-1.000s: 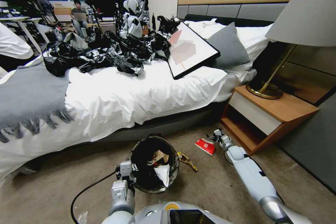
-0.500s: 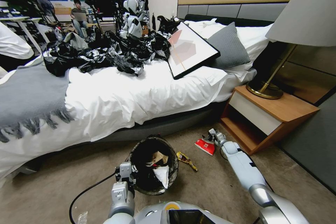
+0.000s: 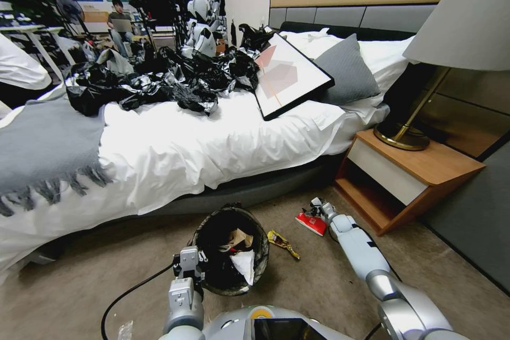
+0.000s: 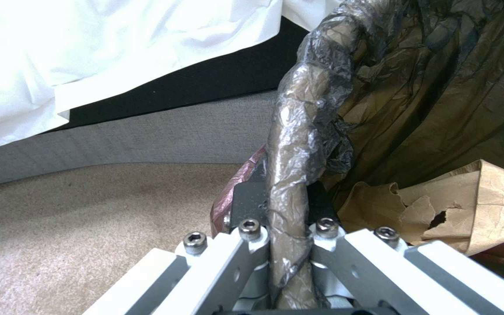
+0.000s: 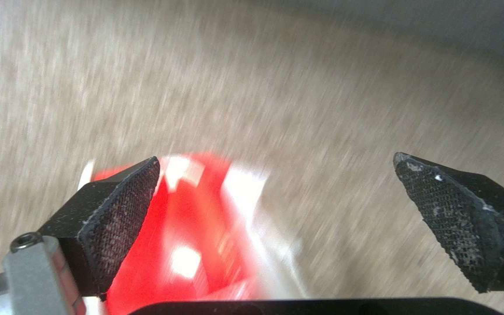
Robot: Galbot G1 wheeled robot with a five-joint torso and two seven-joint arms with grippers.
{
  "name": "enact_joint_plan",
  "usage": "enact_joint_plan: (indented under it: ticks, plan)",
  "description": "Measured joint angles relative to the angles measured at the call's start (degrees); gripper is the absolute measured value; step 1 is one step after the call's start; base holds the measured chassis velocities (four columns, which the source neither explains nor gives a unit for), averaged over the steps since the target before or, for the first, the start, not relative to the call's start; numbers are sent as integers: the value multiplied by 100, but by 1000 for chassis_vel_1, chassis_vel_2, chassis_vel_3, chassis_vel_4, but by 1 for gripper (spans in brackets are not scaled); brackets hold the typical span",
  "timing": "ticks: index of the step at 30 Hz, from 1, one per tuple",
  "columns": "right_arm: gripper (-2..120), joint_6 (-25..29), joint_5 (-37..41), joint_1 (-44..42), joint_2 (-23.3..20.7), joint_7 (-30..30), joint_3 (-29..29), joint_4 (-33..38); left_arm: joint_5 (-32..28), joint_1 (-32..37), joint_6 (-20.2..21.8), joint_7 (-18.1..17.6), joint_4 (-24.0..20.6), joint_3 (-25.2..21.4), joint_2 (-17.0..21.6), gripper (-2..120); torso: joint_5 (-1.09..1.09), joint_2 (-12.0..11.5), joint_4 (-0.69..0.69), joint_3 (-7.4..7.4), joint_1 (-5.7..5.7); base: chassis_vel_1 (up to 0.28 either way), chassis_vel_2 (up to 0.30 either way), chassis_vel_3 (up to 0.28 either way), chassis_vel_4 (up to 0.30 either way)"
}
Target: Pick up the trash bin, then pick up the garbage from the floor and place it into the trash bin.
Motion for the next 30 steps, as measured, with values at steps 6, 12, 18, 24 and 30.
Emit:
enact_joint_plan:
  ticks: [6, 12, 18, 24, 30]
  plan:
    - [100, -7, 4, -176, 104, 40, 67, -34, 10, -23, -5, -1, 29, 20, 2, 0, 1, 0, 1, 0, 0, 0, 0, 0, 0]
    - [99, 88, -9, -252, 158, 86, 197, -254, -3, -36, -5, -3, 31, 11, 21, 0, -1, 1, 4, -2, 0, 0, 0, 0, 0]
    - [86, 237, 71, -242, 151, 24, 281, -459, -9, -48, -8, -5, 33, 18, 20, 0, 0, 1, 3, -2, -1, 0, 0, 0, 0]
    - [67, 308, 145, -277, 104, -24, 324, -493, -14, -61, -9, -8, 43, 22, 22, 0, 0, 1, 1, -2, -1, 0, 0, 0, 0]
    - [52, 309, 164, -302, 106, -17, 319, -484, -11, -56, -9, -8, 46, 37, 19, 0, 0, 1, 1, -1, -1, 0, 0, 0, 0]
